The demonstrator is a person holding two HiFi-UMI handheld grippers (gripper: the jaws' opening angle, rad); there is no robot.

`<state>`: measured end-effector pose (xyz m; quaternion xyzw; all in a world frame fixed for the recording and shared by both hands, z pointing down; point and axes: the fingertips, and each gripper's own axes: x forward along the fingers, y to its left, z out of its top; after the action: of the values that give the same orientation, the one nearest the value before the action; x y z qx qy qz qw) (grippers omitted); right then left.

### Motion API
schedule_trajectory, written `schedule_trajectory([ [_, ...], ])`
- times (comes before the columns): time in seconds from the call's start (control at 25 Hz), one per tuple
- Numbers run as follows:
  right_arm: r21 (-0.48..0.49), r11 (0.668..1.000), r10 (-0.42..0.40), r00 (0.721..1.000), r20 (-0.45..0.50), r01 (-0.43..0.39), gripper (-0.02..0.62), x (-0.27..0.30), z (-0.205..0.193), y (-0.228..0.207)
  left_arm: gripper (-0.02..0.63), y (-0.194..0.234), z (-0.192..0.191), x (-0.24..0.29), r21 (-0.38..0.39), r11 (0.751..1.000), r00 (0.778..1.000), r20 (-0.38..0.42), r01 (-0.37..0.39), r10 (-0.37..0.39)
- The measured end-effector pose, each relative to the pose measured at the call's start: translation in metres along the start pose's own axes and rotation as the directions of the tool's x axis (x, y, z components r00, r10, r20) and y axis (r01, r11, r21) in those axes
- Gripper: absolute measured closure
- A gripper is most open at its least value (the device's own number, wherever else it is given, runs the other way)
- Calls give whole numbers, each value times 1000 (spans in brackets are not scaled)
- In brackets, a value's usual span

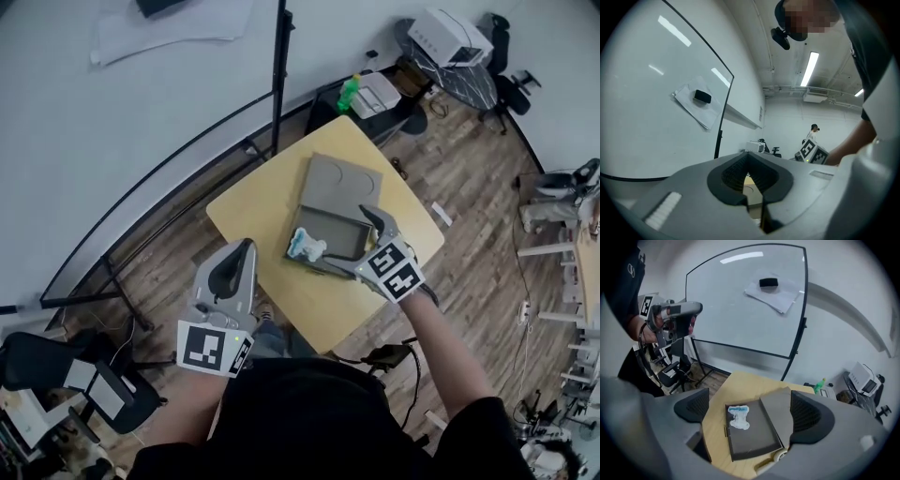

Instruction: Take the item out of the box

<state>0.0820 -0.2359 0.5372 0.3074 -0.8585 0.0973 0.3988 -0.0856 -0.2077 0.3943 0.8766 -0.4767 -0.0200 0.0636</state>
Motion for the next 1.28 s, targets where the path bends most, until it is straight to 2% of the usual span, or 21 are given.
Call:
schedule_trajectory([
  [0.16, -46, 995, 87, 990, -109, -93, 46, 41, -15, 3, 606, 6, -13, -7, -11, 999, 999, -13, -39, 39],
  [0.36, -99, 976, 163, 952, -257, -194, 52, 82, -40, 7, 606, 15, -31, -12, -28, 997, 996, -45, -79, 77],
  [0.6, -115, 952, 214, 884, -416, -284, 64, 130, -79, 17, 606, 28, -49, -22, -46, 991, 990, -72, -125, 122],
  [0.84, -180, 924, 197, 823, -532, -337, 86, 169, -105, 24, 606, 40, -67, -33, -67, 983, 982, -92, -168, 162],
  [1.12, -156, 925, 178, 755, -631, -348, 150, 196, -137, 23, 606, 45, -90, -53, -93, 971, 970, -130, -219, 206],
  [1.28, -68, 921, 233, 683, -692, -383, 186, 200, -156, 32, 606, 48, -99, -61, -102, 965, 963, -151, -240, 223],
])
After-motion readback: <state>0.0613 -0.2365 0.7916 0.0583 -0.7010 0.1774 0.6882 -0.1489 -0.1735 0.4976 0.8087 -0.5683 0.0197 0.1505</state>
